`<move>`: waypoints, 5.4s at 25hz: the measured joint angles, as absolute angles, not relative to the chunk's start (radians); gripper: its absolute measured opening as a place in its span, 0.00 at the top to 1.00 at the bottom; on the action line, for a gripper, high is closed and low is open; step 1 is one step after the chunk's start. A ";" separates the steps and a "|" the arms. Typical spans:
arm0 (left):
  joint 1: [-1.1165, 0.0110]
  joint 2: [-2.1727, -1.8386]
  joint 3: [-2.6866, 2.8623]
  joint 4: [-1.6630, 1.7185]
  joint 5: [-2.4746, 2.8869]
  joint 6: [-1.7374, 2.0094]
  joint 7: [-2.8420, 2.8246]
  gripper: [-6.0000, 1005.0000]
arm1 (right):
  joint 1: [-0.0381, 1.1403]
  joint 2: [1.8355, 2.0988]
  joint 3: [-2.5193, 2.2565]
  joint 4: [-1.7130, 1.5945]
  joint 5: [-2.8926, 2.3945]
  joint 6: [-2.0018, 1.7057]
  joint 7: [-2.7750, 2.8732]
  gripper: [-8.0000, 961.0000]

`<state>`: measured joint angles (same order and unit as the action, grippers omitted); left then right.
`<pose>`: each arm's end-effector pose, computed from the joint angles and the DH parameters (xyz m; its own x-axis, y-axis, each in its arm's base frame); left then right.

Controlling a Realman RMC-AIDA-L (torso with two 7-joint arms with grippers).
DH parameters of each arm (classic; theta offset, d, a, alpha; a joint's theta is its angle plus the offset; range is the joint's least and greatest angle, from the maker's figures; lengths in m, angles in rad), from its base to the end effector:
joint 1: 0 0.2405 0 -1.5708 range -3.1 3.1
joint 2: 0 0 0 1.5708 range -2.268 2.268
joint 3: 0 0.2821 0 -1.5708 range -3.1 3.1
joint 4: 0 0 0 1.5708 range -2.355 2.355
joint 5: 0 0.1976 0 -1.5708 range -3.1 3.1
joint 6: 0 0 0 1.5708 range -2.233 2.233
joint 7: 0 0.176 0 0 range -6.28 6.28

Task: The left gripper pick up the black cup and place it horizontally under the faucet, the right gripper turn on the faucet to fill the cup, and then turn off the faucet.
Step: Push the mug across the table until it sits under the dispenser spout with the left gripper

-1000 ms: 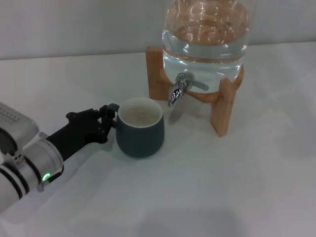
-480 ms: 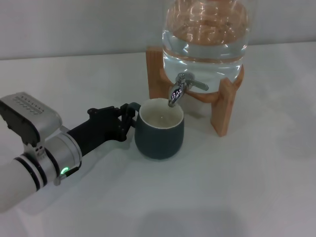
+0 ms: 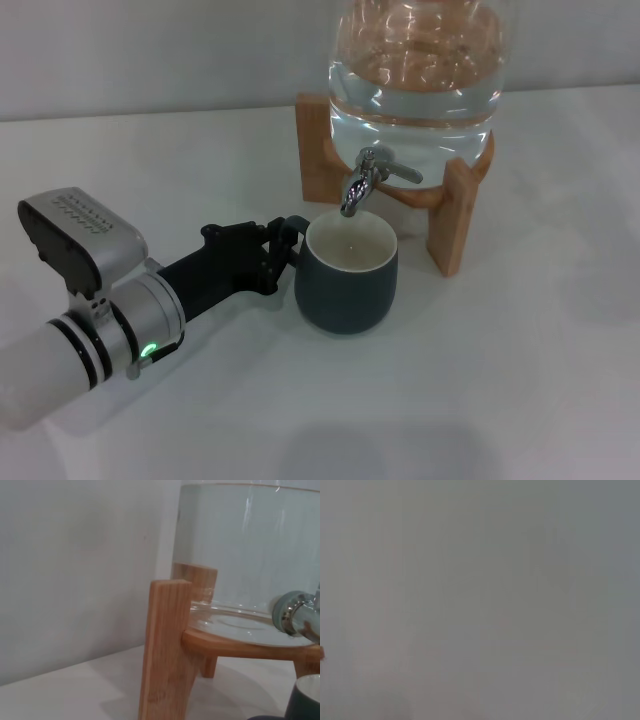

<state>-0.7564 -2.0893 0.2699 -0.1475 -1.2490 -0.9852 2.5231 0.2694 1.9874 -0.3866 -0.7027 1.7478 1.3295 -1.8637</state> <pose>-0.2381 0.3763 -0.1474 0.7663 0.2704 0.5828 0.5487 -0.7474 -0.3747 0.3729 0.3342 0.1528 0.5500 0.0345 -0.8344 -0.8004 -0.2636 -0.5385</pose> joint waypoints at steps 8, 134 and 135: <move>-0.747 -2.089 0.264 -0.143 -1.239 -0.993 2.515 0.87 | 0.266 1.988 -0.385 -0.705 1.752 1.337 -1.864 0.12; -0.745 -2.089 0.221 -0.126 -1.257 -0.912 2.512 0.60 | 0.271 1.985 -0.376 -0.702 1.753 1.339 -1.864 0.12; -0.745 -2.089 0.221 -0.126 -1.256 -0.912 2.512 0.60 | 0.271 1.985 -0.376 -0.702 1.753 1.339 -1.864 0.12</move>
